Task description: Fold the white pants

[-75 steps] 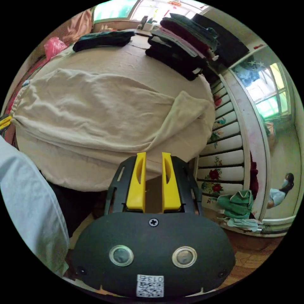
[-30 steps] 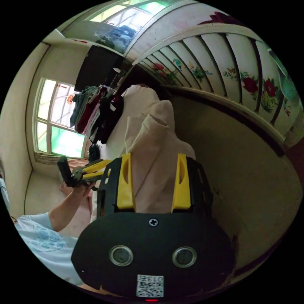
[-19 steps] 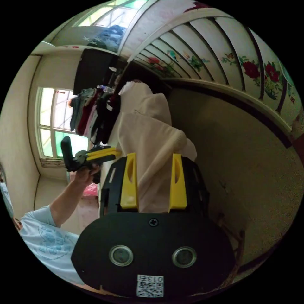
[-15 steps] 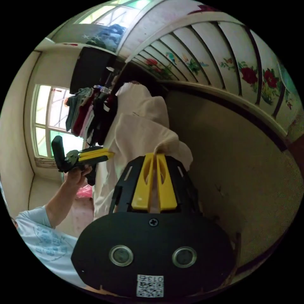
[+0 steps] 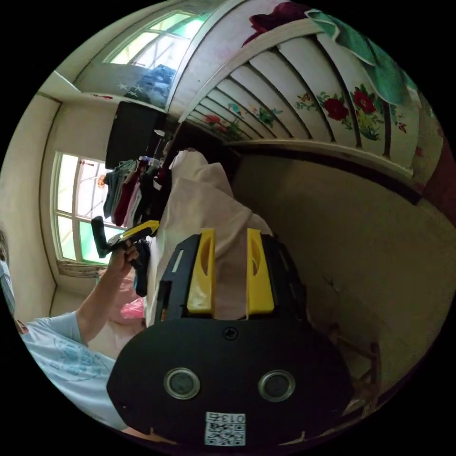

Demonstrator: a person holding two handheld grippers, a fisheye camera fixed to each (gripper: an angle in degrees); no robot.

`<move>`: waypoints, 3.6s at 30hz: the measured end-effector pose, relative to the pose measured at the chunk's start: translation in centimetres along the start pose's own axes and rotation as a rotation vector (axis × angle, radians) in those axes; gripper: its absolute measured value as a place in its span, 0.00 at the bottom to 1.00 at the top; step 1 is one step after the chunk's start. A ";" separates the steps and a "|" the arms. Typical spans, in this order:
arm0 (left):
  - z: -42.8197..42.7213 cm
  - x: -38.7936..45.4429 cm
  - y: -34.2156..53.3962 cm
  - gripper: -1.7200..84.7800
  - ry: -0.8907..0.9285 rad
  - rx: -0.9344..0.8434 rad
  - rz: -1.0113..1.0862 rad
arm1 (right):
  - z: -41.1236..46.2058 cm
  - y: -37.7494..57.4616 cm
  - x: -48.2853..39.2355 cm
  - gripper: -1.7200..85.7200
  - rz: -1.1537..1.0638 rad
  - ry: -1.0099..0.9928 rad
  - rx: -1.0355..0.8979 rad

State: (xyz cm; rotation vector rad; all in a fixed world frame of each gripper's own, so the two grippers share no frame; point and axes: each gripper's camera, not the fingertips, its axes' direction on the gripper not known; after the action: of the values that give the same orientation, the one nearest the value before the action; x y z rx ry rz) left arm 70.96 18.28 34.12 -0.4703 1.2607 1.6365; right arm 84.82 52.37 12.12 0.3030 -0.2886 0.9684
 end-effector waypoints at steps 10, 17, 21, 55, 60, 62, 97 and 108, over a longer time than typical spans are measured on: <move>3.5 8.4 3.6 0.06 0.023 -0.150 0.354 | 4.5 -0.9 -6.2 0.13 -0.172 0.101 -0.122; -1.7 9.0 7.3 0.10 0.176 -0.003 0.304 | 4.1 3.6 -9.9 0.14 -0.334 0.197 -0.208; -2.1 13.9 11.1 0.12 0.153 -0.056 0.395 | 5.2 6.8 -12.2 0.14 -0.335 0.159 -0.279; -3.0 18.6 16.4 0.03 0.137 -0.176 0.157 | 10.7 12.6 -26.9 0.11 -0.556 0.417 -0.169; -6.1 18.9 18.0 0.03 0.238 -0.055 0.065 | 15.2 7.6 -31.3 0.12 -0.652 0.445 -0.112; -8.0 18.2 19.4 0.03 0.157 0.013 -0.041 | 17.2 4.9 -32.2 0.12 -0.651 0.462 -0.129; -15.9 30.7 54.9 0.14 -0.679 -0.189 -1.328 | 40.7 39.7 -62.3 0.08 -1.271 -0.217 -0.708; -15.1 30.8 60.5 0.10 -0.508 -0.250 -1.144 | 44.7 72.1 -68.6 0.09 -1.945 -0.344 -1.176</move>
State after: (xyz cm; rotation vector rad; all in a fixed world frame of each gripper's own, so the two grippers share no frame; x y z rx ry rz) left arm 1.46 20.04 35.39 -0.6939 0.2503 0.8126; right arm -16.99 21.74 36.56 -0.3813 -0.6061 -1.2249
